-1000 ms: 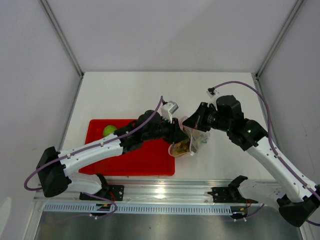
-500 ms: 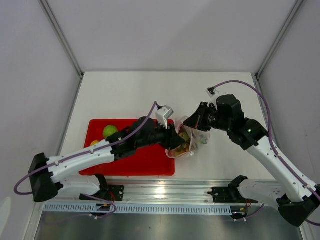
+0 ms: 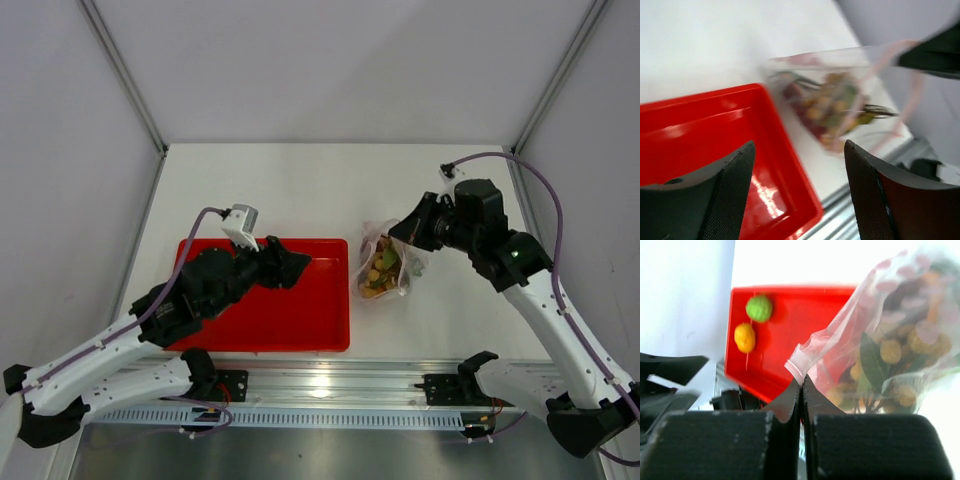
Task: Place the food in the zip-top bag and seal the zipper
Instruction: Pick up the fake fruit from the bin.
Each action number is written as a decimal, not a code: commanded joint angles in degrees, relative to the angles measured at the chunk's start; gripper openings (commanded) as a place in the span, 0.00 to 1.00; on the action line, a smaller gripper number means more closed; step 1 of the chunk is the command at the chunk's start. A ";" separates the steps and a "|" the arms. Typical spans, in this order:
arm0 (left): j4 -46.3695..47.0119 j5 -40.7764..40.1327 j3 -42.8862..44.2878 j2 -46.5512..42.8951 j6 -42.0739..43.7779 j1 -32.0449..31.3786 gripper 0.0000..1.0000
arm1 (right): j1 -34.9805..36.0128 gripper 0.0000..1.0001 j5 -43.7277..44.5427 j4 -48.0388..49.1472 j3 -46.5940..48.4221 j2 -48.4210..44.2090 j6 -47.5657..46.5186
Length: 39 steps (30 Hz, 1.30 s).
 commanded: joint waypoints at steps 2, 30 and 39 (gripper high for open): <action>-13.18 -12.96 -1.03 0.52 -7.94 5.68 0.75 | -2.93 0.00 -1.97 0.15 5.32 -0.33 -3.34; -15.23 -12.02 -6.40 24.77 -26.95 42.00 0.99 | -3.82 0.00 -7.24 4.72 -2.05 -2.45 -4.31; -11.79 -10.88 -4.55 33.83 -24.84 47.71 0.99 | -3.99 0.00 -7.07 4.64 -1.97 -1.65 -5.19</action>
